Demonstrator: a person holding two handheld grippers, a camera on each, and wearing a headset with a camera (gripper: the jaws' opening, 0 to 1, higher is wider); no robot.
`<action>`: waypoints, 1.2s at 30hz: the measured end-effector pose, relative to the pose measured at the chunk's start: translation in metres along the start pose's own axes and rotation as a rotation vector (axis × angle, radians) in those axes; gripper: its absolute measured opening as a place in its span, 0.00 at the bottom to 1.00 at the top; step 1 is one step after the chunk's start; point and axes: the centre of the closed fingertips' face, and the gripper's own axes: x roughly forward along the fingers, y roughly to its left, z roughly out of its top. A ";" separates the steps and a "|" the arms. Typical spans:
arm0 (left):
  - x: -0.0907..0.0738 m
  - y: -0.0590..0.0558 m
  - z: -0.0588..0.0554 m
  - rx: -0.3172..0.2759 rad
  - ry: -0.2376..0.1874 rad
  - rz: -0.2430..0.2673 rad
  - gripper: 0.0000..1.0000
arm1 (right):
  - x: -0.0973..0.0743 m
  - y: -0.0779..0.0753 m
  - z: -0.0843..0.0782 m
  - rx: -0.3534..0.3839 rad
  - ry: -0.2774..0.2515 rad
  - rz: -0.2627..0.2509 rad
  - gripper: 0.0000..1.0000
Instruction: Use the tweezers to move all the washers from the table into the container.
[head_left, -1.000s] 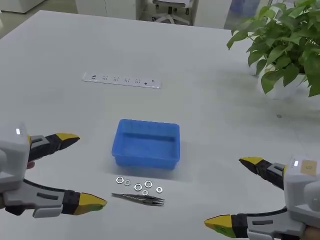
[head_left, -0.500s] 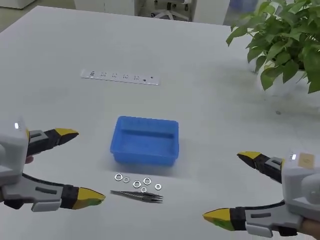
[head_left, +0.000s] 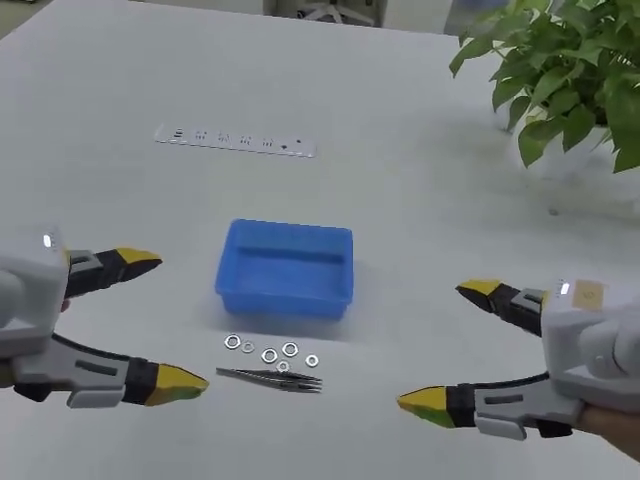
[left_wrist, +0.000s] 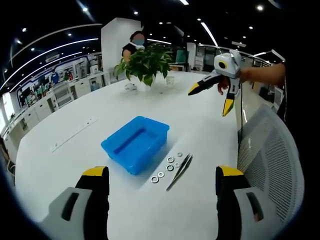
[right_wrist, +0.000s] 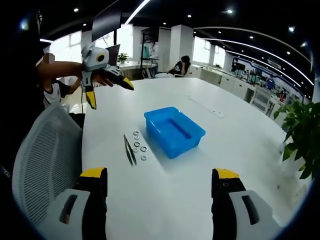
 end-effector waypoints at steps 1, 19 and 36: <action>0.001 0.000 0.000 0.003 0.000 -0.004 0.93 | 0.002 0.000 0.001 -0.008 -0.001 0.003 0.86; 0.024 -0.006 -0.014 0.063 0.059 -0.069 0.78 | 0.041 0.018 0.012 -0.127 0.009 0.127 0.69; 0.041 -0.011 -0.032 0.131 0.129 -0.117 0.56 | 0.074 0.046 0.003 -0.244 0.065 0.242 0.49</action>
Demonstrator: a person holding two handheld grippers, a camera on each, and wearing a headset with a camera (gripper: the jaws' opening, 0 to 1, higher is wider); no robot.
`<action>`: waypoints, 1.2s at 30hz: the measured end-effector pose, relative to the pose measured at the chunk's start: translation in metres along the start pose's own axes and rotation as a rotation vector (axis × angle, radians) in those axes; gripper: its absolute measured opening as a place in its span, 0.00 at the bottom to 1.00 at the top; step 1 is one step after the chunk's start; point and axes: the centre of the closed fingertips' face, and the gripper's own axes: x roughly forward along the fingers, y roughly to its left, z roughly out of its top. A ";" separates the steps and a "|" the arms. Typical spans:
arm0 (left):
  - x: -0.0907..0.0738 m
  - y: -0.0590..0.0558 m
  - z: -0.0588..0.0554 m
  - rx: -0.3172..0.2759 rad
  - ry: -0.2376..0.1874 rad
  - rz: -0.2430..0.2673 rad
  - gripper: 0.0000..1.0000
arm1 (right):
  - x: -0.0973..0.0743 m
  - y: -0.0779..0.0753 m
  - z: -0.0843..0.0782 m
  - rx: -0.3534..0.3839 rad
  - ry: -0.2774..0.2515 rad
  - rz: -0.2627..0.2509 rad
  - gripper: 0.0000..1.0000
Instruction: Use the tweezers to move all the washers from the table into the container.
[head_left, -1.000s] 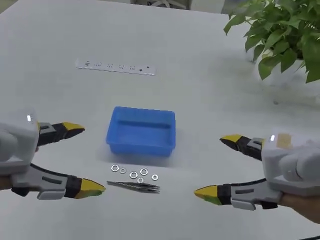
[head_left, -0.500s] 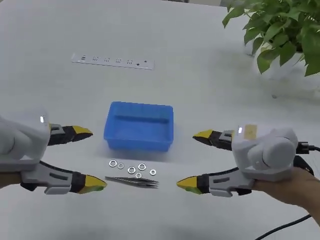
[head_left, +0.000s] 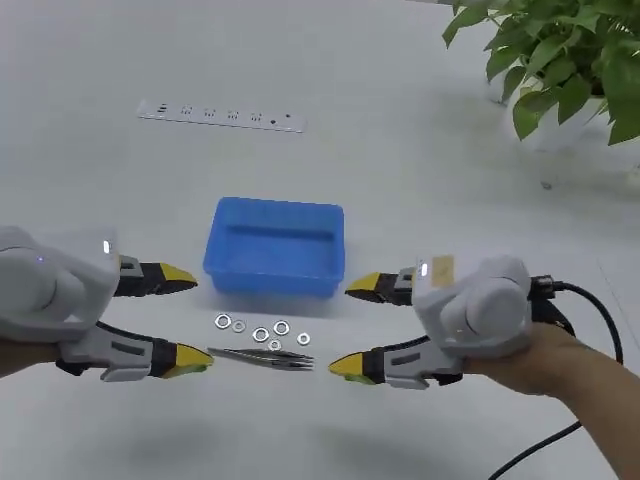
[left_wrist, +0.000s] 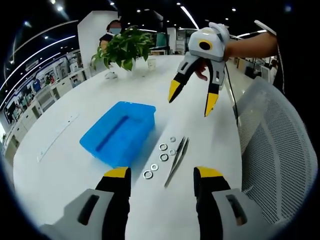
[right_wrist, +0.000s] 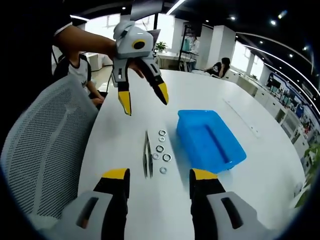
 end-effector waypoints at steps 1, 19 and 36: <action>0.002 0.000 -0.001 0.009 0.007 -0.006 0.54 | 0.004 0.001 0.000 -0.010 0.003 0.007 0.48; 0.017 -0.010 -0.023 0.076 0.114 -0.088 0.36 | 0.038 0.010 -0.006 -0.086 0.051 0.085 0.33; 0.034 -0.008 -0.042 0.130 0.205 -0.157 0.23 | 0.064 0.019 -0.015 -0.084 0.086 0.145 0.23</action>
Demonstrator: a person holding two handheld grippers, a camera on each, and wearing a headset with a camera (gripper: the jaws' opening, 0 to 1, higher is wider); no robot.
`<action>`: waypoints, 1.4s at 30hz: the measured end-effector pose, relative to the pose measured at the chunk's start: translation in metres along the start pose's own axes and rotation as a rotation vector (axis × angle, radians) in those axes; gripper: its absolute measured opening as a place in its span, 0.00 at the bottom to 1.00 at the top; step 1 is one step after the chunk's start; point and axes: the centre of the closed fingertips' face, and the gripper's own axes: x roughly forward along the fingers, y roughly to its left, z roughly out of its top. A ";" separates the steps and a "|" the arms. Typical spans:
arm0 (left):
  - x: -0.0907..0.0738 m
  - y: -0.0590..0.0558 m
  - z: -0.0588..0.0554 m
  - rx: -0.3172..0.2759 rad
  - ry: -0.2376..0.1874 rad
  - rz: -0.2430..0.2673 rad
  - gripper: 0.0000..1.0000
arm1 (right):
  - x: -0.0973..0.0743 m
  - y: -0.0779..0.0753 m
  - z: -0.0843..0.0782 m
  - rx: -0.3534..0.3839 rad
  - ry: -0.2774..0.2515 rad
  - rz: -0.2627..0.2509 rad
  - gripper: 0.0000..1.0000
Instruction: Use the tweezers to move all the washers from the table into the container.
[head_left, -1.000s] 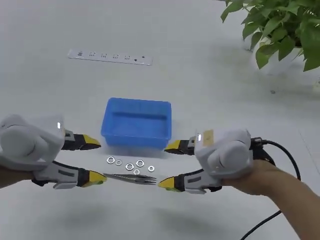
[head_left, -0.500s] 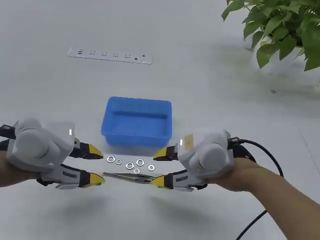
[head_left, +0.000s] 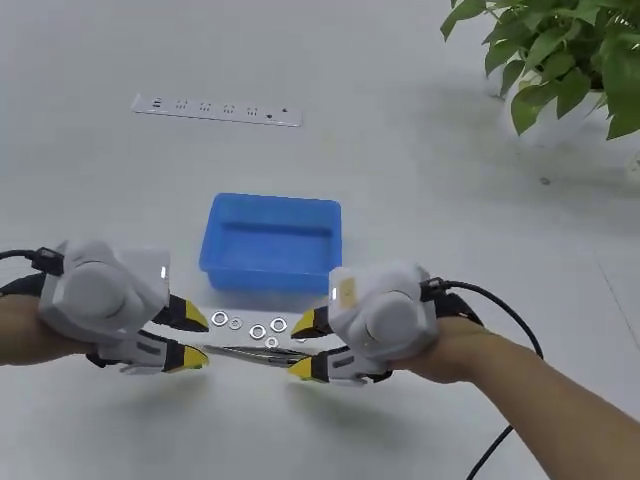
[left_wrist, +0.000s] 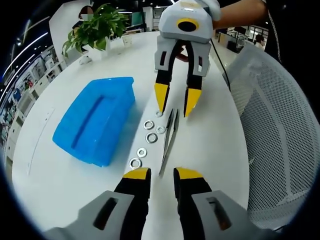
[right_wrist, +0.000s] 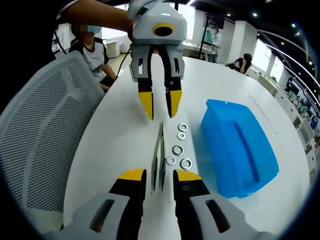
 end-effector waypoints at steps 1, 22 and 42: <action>0.001 -0.001 0.000 0.001 0.002 -0.009 0.22 | 0.002 -0.001 -0.001 0.004 0.001 0.000 0.23; 0.014 0.000 -0.008 0.024 0.040 -0.067 0.10 | 0.016 0.001 -0.003 0.028 0.024 0.033 0.13; 0.010 -0.011 -0.003 0.062 0.047 -0.117 0.05 | 0.016 0.002 -0.003 0.018 0.023 0.027 0.12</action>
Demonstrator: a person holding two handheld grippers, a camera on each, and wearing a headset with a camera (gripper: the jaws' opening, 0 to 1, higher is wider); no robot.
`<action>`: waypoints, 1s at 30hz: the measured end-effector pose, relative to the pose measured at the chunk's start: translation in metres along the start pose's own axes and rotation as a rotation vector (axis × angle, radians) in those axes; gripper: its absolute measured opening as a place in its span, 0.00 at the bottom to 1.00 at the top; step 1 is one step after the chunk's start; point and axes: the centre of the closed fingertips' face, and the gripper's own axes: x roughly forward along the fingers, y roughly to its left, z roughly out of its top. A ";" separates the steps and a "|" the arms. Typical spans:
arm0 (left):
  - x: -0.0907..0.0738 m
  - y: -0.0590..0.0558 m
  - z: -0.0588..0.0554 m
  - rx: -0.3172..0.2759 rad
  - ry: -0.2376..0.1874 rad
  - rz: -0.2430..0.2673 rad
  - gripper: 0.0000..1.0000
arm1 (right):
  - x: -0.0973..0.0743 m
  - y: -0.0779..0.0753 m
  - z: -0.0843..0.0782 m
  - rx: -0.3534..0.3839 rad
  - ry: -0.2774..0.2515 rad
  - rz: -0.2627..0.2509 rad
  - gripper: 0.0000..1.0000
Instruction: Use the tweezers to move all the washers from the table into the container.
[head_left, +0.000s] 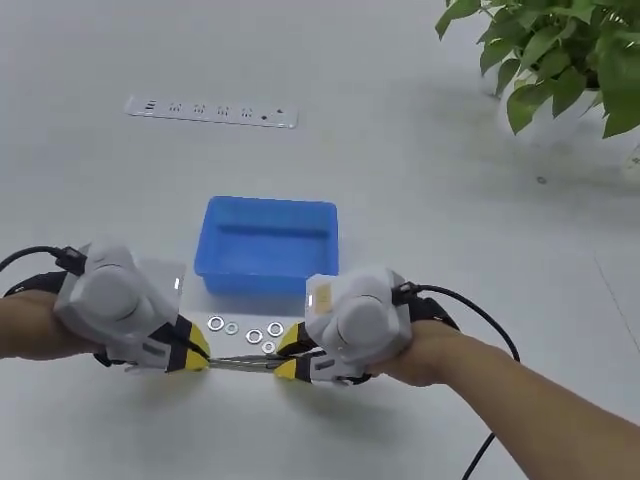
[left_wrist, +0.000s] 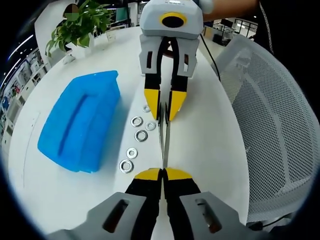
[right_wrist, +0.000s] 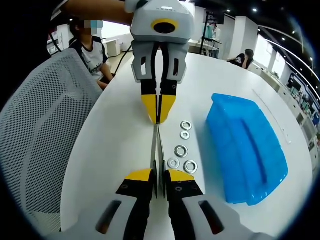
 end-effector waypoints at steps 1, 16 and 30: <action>0.000 0.000 0.000 -0.001 -0.001 0.001 0.05 | 0.000 0.000 0.000 -0.003 0.001 0.001 0.12; -0.010 -0.006 0.010 -0.019 -0.019 0.013 0.05 | 0.002 0.002 0.003 -0.038 0.005 0.009 0.13; -0.022 -0.008 0.024 -0.009 -0.038 0.026 0.05 | 0.002 0.005 0.005 -0.061 0.002 0.006 0.12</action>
